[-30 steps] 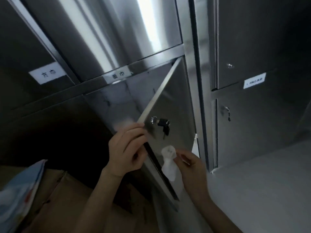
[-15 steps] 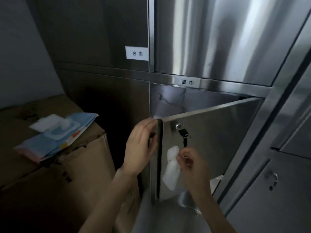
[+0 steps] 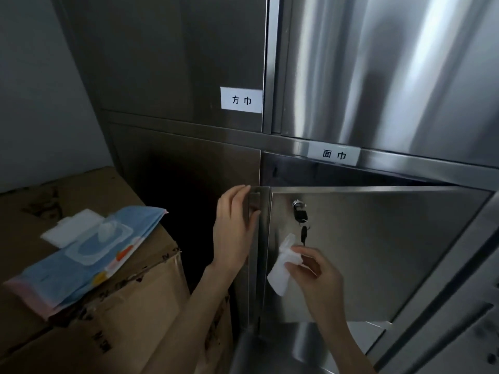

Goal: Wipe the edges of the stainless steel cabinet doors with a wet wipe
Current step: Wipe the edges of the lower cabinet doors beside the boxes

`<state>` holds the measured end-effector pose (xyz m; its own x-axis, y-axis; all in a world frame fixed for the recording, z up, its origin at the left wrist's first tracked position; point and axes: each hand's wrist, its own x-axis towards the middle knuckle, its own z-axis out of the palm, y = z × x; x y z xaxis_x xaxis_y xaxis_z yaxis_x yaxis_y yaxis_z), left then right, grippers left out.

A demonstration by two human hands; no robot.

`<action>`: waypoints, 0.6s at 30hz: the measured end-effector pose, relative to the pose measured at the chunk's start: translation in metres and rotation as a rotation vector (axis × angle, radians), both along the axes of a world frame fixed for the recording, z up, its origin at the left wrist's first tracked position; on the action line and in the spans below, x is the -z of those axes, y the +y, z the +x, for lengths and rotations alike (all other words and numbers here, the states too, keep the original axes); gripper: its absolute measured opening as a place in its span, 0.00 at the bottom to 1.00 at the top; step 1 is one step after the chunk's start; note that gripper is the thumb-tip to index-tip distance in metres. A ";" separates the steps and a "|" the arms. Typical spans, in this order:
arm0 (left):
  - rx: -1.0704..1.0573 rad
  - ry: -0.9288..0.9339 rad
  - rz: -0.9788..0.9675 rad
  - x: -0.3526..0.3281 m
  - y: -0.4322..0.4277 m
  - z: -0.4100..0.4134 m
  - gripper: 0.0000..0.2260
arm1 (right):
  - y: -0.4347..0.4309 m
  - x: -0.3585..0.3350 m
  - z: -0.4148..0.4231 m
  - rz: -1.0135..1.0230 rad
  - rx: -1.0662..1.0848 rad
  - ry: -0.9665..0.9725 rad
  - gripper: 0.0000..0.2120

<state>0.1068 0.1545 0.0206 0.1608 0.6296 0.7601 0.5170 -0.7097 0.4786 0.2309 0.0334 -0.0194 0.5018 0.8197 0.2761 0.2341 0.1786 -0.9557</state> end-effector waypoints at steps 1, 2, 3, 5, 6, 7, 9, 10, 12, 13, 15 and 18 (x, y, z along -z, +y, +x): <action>0.016 -0.005 -0.009 0.000 0.010 0.004 0.24 | 0.008 -0.001 0.001 0.019 0.013 -0.023 0.14; 0.033 -0.013 -0.019 0.001 0.019 0.008 0.23 | 0.015 -0.002 0.002 0.039 0.026 -0.037 0.14; 0.050 -0.020 -0.028 0.002 0.028 0.011 0.23 | 0.022 -0.003 0.002 0.051 0.040 -0.044 0.14; 0.076 -0.028 -0.036 0.004 0.045 0.018 0.22 | 0.035 -0.003 0.003 0.060 0.075 -0.047 0.14; 0.087 -0.028 -0.033 0.006 0.053 0.021 0.22 | 0.041 -0.003 0.003 0.067 0.095 -0.045 0.15; 0.099 -0.022 -0.027 0.007 0.060 0.025 0.22 | 0.046 -0.003 0.004 0.074 0.115 -0.043 0.16; 0.112 -0.003 -0.027 0.011 0.073 0.032 0.23 | 0.056 -0.002 0.007 0.089 0.144 -0.060 0.17; 0.116 -0.003 -0.040 0.013 0.079 0.036 0.23 | 0.060 -0.001 0.010 0.090 0.155 -0.078 0.16; 0.123 -0.015 -0.069 0.017 0.090 0.042 0.23 | 0.067 0.003 0.016 0.070 0.169 -0.119 0.14; 0.122 -0.010 -0.067 0.019 0.096 0.045 0.23 | 0.070 0.005 0.019 0.052 0.175 -0.144 0.13; 0.122 0.042 -0.016 0.021 0.107 0.049 0.23 | 0.078 0.006 0.023 0.026 0.193 -0.181 0.14; 0.123 0.187 0.138 0.027 0.122 0.059 0.22 | 0.088 0.003 0.027 0.051 0.230 -0.226 0.16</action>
<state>0.1660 0.2762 -0.0066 0.3756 0.4889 0.7873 0.4934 -0.8246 0.2767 0.2582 0.1211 -0.0226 0.5933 0.6743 0.4396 0.4794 0.1427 -0.8659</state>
